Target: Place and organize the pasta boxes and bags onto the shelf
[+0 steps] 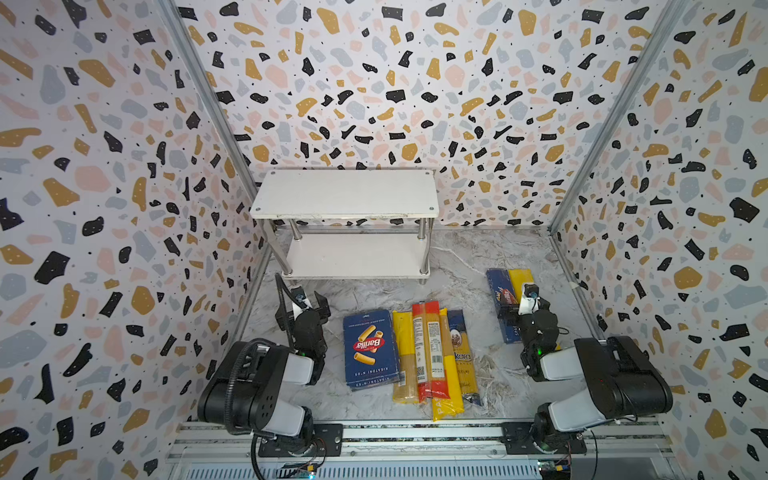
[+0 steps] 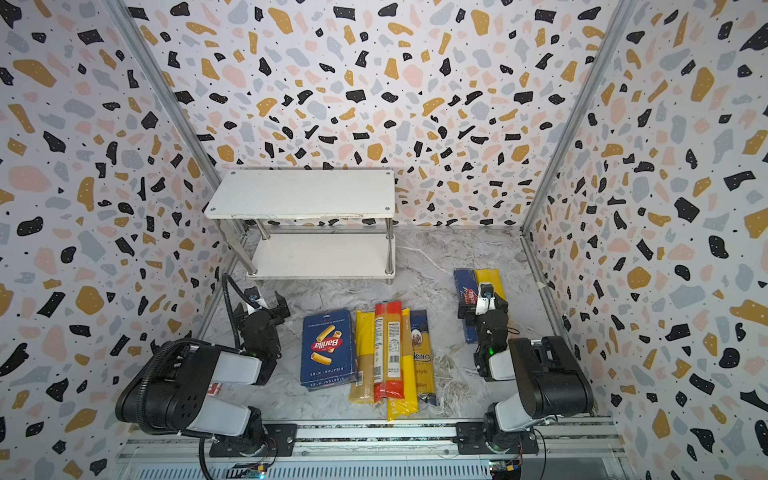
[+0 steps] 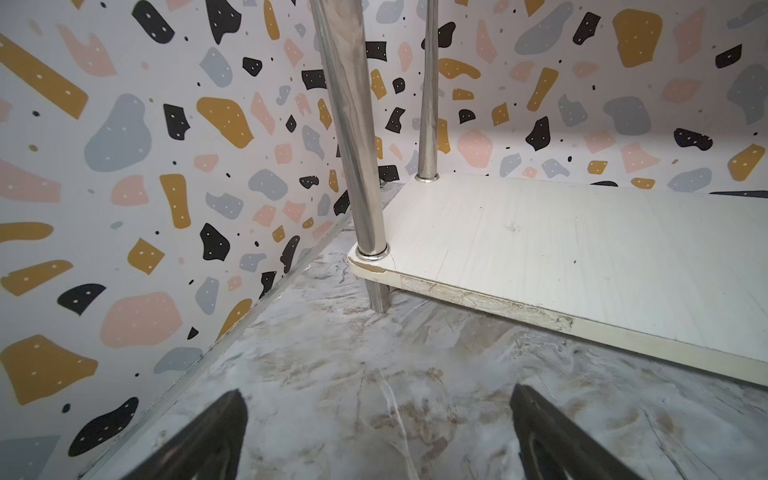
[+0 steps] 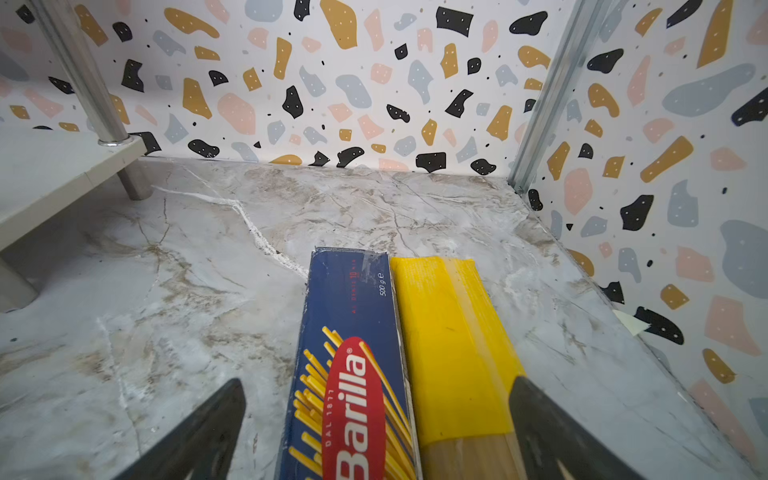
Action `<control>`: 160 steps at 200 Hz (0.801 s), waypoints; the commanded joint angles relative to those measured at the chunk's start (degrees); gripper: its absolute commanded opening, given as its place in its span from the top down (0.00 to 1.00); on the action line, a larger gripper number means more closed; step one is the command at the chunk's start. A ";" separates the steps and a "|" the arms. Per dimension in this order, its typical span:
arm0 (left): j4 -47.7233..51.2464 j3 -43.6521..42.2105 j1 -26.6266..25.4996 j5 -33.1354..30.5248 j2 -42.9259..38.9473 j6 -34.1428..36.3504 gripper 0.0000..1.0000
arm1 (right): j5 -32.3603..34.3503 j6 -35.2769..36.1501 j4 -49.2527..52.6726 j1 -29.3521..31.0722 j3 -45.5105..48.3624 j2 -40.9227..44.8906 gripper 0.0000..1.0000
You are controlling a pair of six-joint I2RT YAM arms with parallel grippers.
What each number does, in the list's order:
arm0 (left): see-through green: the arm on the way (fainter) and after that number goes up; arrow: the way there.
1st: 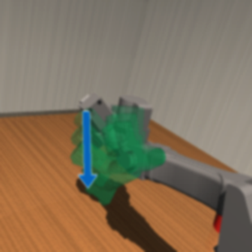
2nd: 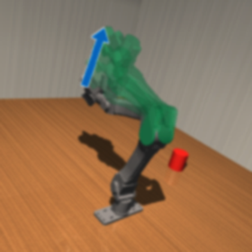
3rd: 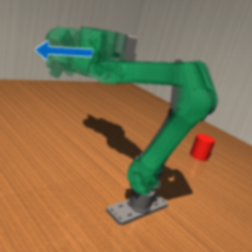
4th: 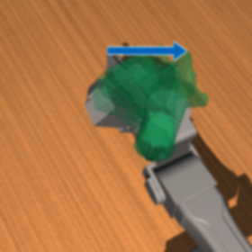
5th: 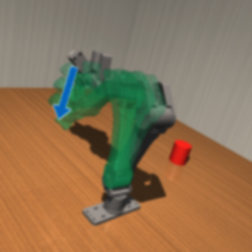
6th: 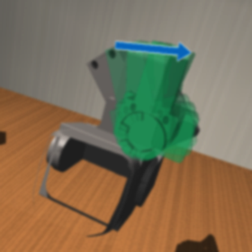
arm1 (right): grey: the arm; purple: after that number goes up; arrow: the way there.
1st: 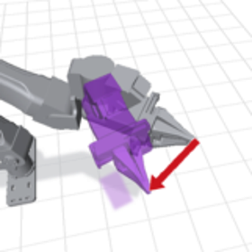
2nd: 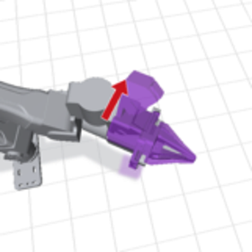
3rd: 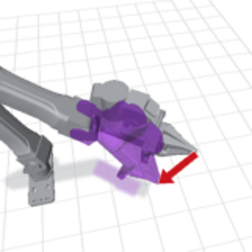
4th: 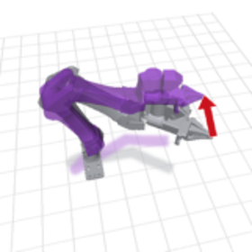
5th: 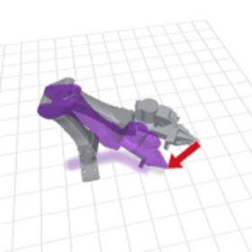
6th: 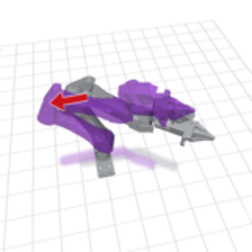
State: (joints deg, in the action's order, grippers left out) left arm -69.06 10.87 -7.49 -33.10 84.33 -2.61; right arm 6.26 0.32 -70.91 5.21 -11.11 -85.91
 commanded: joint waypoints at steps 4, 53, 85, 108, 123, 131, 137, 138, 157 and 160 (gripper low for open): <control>-2.40 0.75 0.39 -0.56 0.13 -0.12 0.01 | -0.33 -0.07 -0.23 -0.03 -0.73 0.65 0.01; -2.40 0.82 0.37 -0.61 0.14 -0.11 0.01 | -0.37 -0.11 -0.28 -0.03 -0.72 0.67 0.01; -2.40 0.81 0.37 -0.57 0.15 -0.12 0.01 | -0.37 -0.12 -0.30 -0.09 -0.69 0.65 0.01; -2.40 0.77 0.41 -0.59 0.13 -0.11 0.00 | -0.37 -0.10 -0.27 -0.03 -0.67 0.65 0.01; -2.40 0.82 0.37 -0.57 0.13 -0.13 0.01 | -0.37 -0.10 -0.21 -0.07 -0.82 0.67 0.01; -2.40 0.82 0.37 -0.63 0.13 -0.11 0.01 | -0.37 -0.10 -0.28 -0.03 -0.78 0.65 0.01; -2.40 0.82 0.37 -0.57 0.17 -0.11 0.00 | -0.36 -0.12 -0.32 -0.03 -0.73 0.65 0.01; -2.40 0.77 0.41 -0.61 0.15 -0.11 0.01 | -0.37 -0.09 -0.30 -0.03 -0.69 0.65 0.01; -2.53 0.51 0.37 -0.31 -0.20 -0.06 0.00 | -0.58 -0.15 -0.23 -0.23 -0.83 0.63 0.01; -2.54 0.47 0.41 -0.23 -0.29 -0.04 0.01 | -0.84 -0.22 -0.22 -0.45 -0.82 0.60 0.01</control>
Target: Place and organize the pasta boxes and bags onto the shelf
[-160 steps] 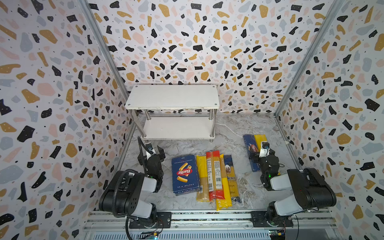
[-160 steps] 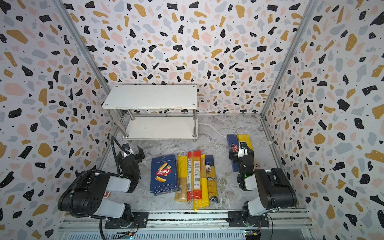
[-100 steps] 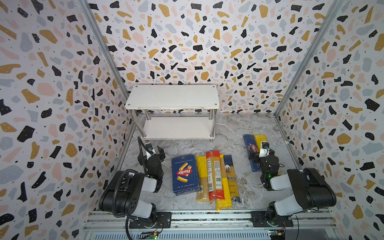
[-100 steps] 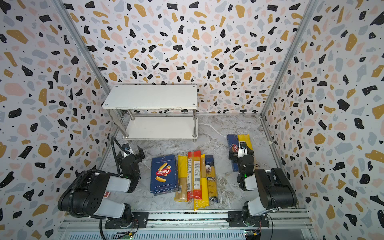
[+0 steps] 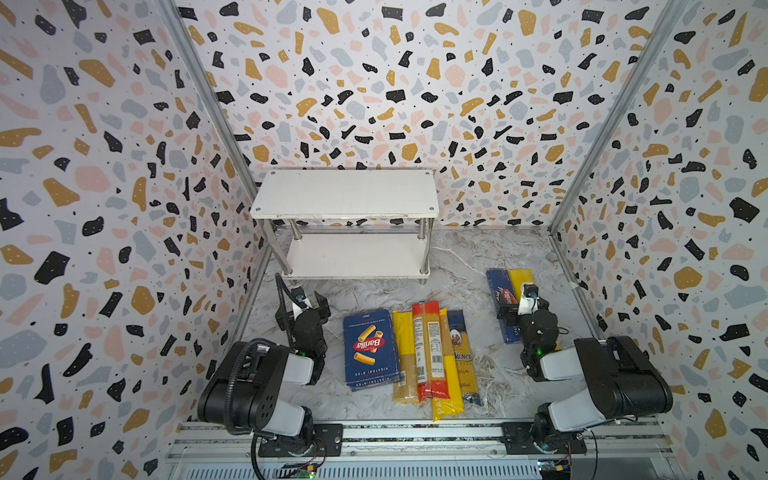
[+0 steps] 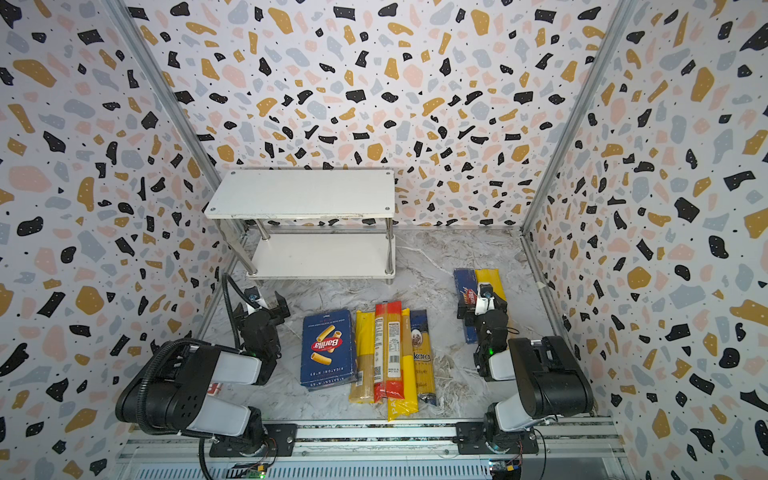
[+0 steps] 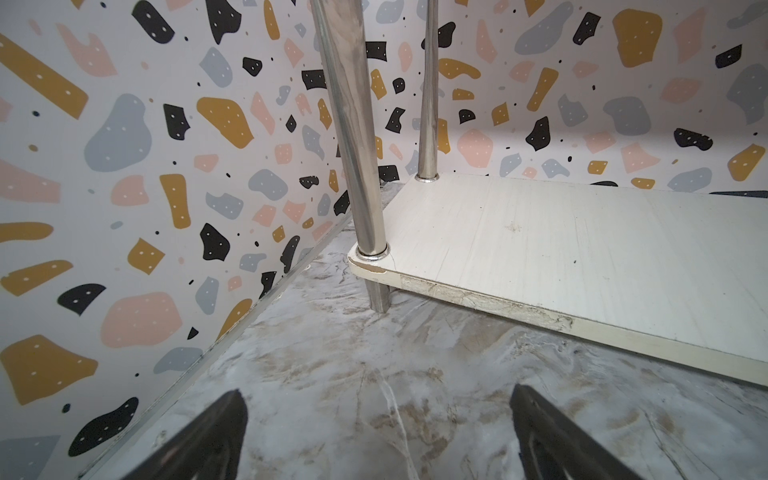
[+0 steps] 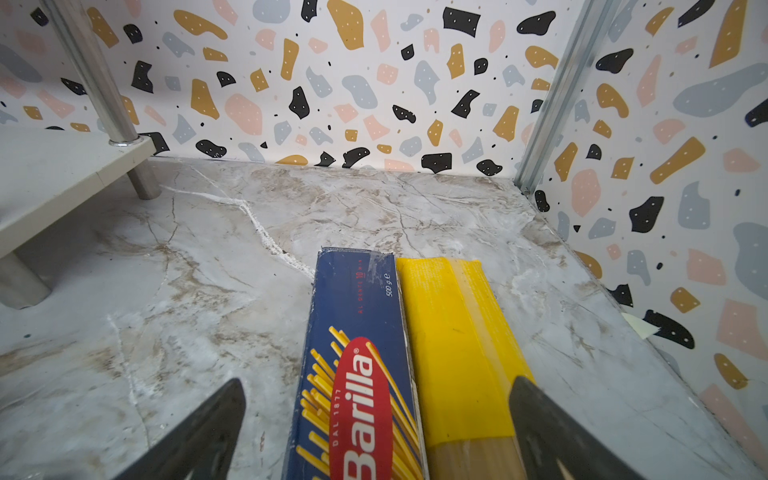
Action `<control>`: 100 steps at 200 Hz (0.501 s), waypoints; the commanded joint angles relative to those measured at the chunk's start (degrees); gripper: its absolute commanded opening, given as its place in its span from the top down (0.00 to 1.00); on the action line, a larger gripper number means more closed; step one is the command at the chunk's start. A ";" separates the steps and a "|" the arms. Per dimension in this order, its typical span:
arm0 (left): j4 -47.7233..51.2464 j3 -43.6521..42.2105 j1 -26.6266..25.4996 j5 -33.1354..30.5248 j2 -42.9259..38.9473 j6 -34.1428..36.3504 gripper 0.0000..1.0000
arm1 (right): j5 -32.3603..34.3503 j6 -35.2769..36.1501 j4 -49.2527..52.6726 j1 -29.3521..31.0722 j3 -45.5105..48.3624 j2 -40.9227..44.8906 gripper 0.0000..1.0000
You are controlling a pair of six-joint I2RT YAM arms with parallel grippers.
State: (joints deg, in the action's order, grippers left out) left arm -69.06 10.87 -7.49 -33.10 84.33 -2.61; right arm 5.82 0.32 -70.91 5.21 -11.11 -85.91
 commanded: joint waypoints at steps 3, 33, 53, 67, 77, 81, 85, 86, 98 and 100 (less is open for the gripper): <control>-2.49 0.40 0.37 -0.09 -0.43 -0.07 0.01 | -0.80 -0.27 -0.15 -0.60 -0.86 0.65 0.01; 1.88 1.90 0.09 3.67 -3.76 1.98 0.01 | -2.02 -0.22 0.16 -0.99 -0.92 0.78 0.01; 13.54 6.23 -1.33 2.35 -8.98 2.82 0.01 | 1.29 1.44 -2.20 1.46 0.44 1.15 0.01; 16.53 7.91 -2.76 0.79 -11.31 3.60 0.00 | 4.00 1.88 -4.26 2.70 1.81 2.13 0.01; 17.70 8.61 -3.43 1.26 -13.19 3.35 0.00 | 5.05 1.81 -5.64 3.00 3.06 3.35 0.01; 18.38 8.99 -3.54 1.64 -13.97 3.02 0.01 | 5.62 1.88 -6.19 3.17 3.20 4.05 0.01; 19.20 9.57 -3.67 1.95 -14.59 2.57 0.01 | 7.12 2.04 -5.62 3.80 2.90 4.96 0.01; 19.39 9.67 -3.72 1.97 -14.70 2.33 0.01 | 7.59 2.09 -4.22 3.99 2.70 5.22 0.01; 23.66 12.07 -3.98 2.39 -15.90 -0.18 0.01 | 12.94 2.42 9.91 6.72 -2.73 9.15 0.01; 24.66 12.62 -4.02 2.53 -15.88 -0.50 0.00 | 13.32 2.10 12.42 6.93 -3.84 9.46 0.01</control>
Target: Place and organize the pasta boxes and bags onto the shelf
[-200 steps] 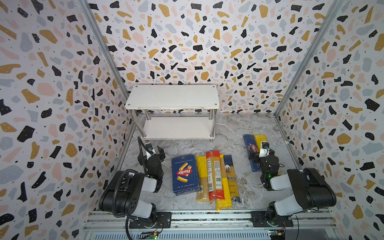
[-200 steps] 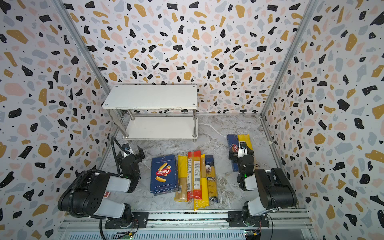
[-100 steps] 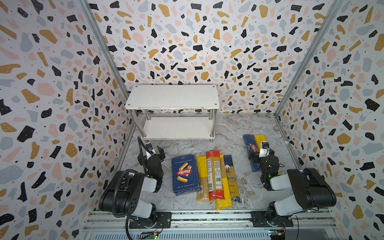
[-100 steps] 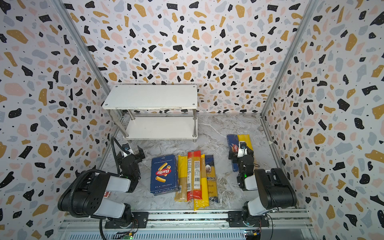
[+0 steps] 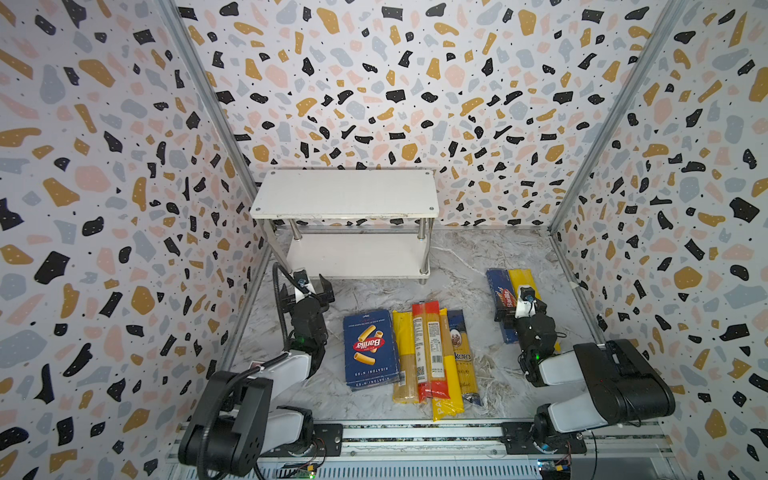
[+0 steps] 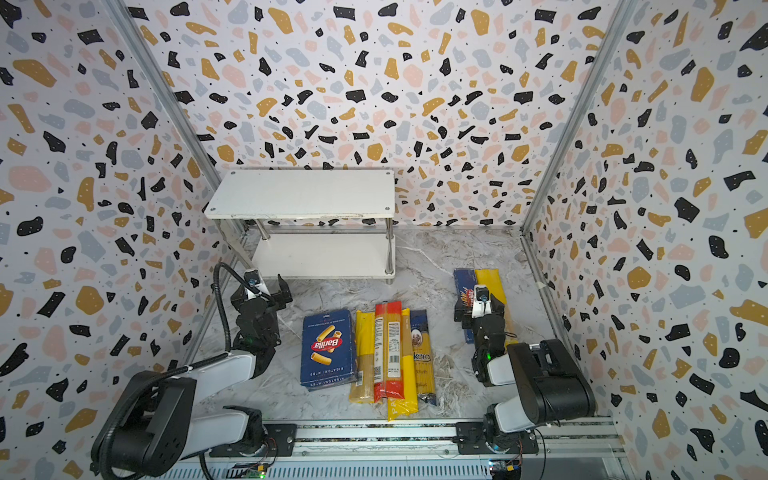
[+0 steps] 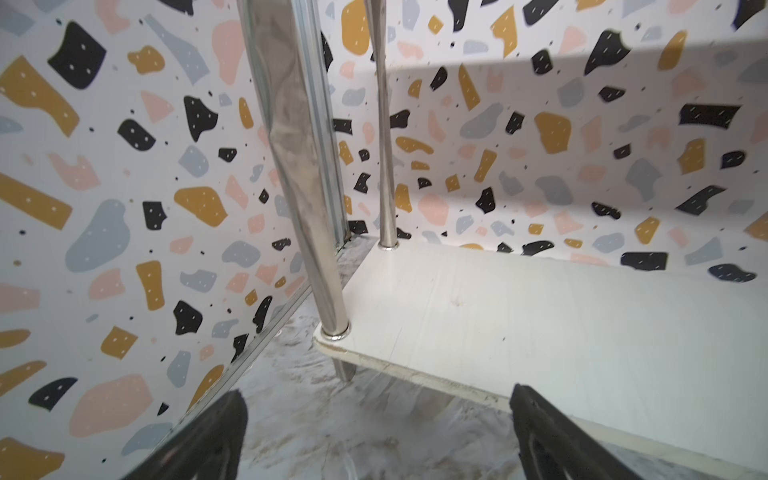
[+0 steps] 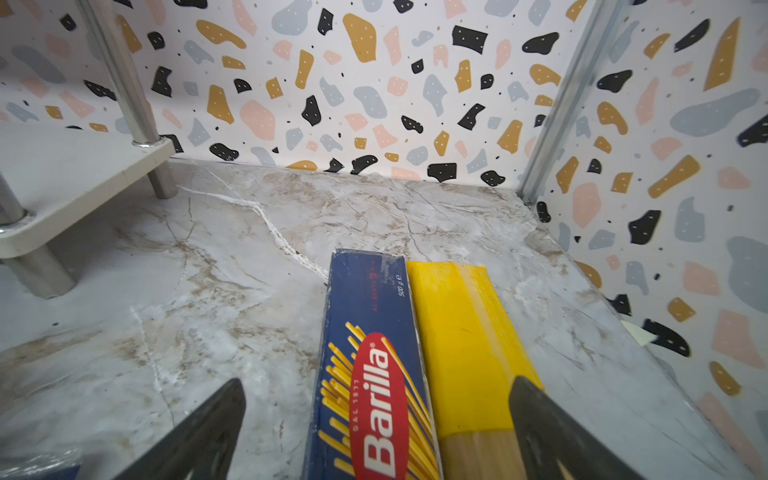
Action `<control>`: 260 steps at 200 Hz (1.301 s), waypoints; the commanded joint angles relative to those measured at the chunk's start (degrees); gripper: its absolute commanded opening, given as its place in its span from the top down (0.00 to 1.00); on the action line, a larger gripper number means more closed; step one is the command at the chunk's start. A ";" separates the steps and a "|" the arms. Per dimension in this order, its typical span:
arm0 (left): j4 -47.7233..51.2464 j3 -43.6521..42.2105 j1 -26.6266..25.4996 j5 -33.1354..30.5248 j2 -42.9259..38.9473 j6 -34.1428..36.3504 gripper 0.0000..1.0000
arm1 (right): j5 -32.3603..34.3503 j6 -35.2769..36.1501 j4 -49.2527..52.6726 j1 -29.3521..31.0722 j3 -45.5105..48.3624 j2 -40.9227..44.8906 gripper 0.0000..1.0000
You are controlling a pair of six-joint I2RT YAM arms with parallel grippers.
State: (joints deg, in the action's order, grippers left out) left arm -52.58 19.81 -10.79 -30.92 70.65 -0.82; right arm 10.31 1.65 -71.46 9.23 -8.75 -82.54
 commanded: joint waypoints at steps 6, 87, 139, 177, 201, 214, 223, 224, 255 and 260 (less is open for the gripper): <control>10.64 5.06 -0.79 0.74 -2.20 -3.50 0.01 | 10.05 -0.80 19.86 3.15 -9.95 6.66 0.01; 41.61 19.77 -9.72 -1.79 -2.44 -18.08 0.00 | 31.48 -19.96 71.88 16.10 -40.45 2.22 0.01; 65.26 27.31 -14.22 -1.68 -7.17 -27.93 0.01 | 7.03 -22.56 82.78 23.40 -44.37 11.23 0.01; 72.61 24.31 -16.82 5.09 -13.85 -34.60 0.04 | -8.63 -26.04 83.78 29.57 -43.46 13.74 0.01; 75.26 21.04 -17.86 8.71 -19.20 -38.70 0.07 | -14.53 -28.49 82.44 34.65 -44.11 12.29 0.01; 76.12 19.26 -18.23 9.97 -22.65 -40.76 0.08 | -15.93 -29.49 81.71 36.78 -44.72 11.17 0.01; 76.80 18.58 -18.31 9.92 -24.81 -41.87 0.08 | -16.85 -29.61 81.37 37.78 -45.21 10.17 0.01; 76.86 18.50 -18.31 9.87 -25.10 -41.93 0.08 | -16.83 -29.61 81.38 37.92 -45.30 10.06 0.01; 80.17 20.12 -18.39 7.02 -26.45 -41.58 0.08 | -18.37 -29.74 81.18 39.58 -46.75 7.47 0.01; 80.91 20.77 -18.39 6.72 -25.83 -41.34 0.08 | -18.43 -29.87 81.14 39.71 -46.79 7.18 0.01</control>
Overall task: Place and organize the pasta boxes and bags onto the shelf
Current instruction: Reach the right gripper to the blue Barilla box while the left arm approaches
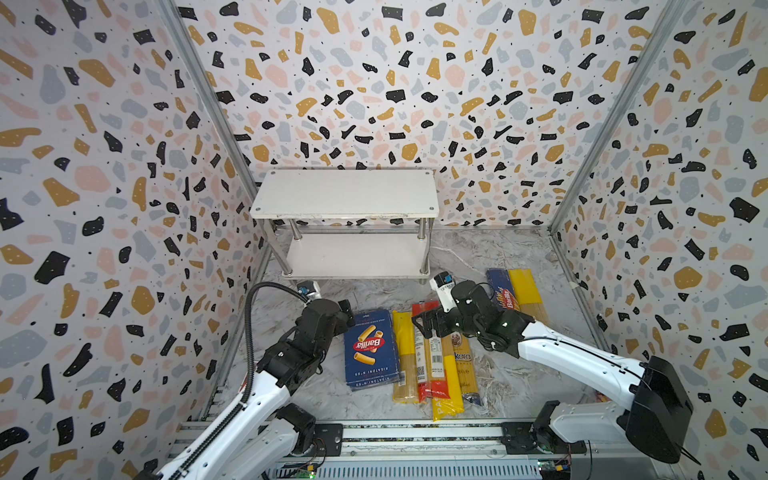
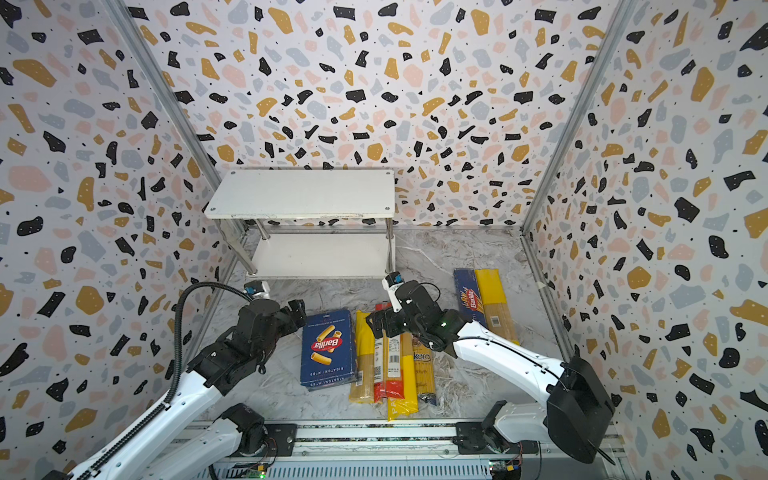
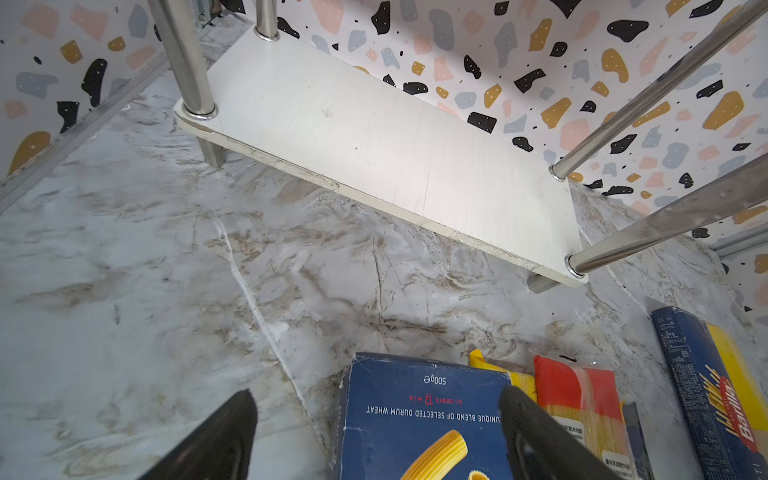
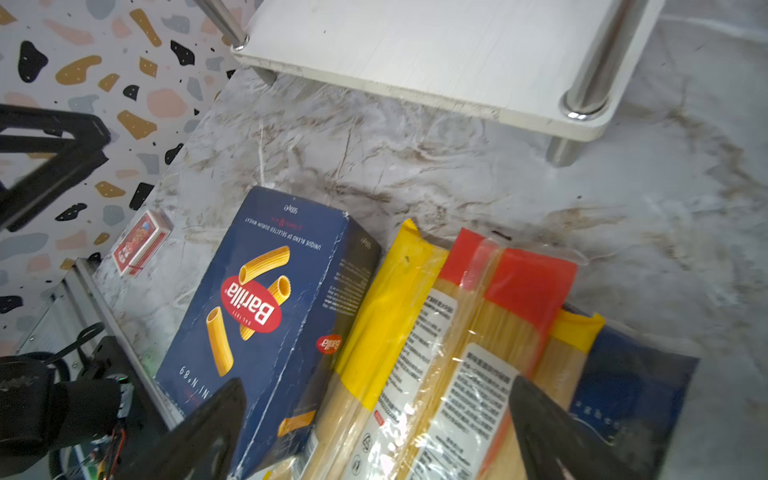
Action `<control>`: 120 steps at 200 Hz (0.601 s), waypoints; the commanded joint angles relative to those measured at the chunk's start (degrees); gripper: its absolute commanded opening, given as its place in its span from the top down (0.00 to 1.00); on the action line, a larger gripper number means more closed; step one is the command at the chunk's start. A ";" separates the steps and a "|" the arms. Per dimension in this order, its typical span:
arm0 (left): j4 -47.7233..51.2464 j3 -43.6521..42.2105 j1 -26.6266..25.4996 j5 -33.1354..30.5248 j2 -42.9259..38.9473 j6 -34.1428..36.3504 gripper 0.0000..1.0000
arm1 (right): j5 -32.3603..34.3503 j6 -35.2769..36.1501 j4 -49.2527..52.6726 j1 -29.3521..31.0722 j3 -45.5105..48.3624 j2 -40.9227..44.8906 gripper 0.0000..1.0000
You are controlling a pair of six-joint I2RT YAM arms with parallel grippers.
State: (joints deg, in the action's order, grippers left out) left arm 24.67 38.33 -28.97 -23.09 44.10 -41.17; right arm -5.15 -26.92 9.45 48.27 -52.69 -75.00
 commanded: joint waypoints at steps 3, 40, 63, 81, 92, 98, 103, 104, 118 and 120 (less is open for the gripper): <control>4.05 2.73 -0.21 -1.16 1.05 -0.85 0.08 | -3.13 -1.33 0.23 0.76 -2.95 -0.52 0.01; 4.70 2.54 -0.16 0.95 4.28 -1.01 0.04 | -3.78 0.19 2.17 0.96 -4.46 -1.63 0.01; 3.83 0.63 -0.13 1.04 4.67 -1.86 0.03 | -3.07 2.02 6.07 0.68 -7.25 -3.19 0.01; 3.37 0.43 0.12 0.82 5.74 -1.49 0.02 | -5.76 2.11 6.36 0.68 -8.45 -4.28 0.01; 3.02 0.99 2.05 2.01 7.10 -0.04 0.01 | -7.01 1.88 6.16 0.68 -8.79 -4.90 0.01; 3.09 1.40 3.92 3.29 7.91 0.74 0.01 | -7.44 1.73 6.03 0.68 -8.87 -5.21 0.01; 2.99 1.68 5.49 4.87 8.60 1.40 0.01 | -7.94 1.67 5.96 0.68 -9.01 -5.53 0.01; 2.96 1.71 5.80 5.24 8.67 1.46 0.01 | -8.03 1.68 5.94 0.68 -9.01 -5.65 0.01; 2.66 1.88 9.51 8.75 9.60 2.61 0.00 | -9.44 1.46 5.61 0.68 -8.93 -6.23 0.01; 2.58 1.81 9.78 9.05 9.67 2.61 0.01 | -9.60 1.39 5.56 0.68 -8.90 -6.35 0.01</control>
State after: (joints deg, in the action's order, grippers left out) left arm 28.25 39.42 -23.99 -19.51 52.45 -41.32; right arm -11.44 -25.71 13.45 49.01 -60.18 -80.55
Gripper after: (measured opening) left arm 0.994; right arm 0.990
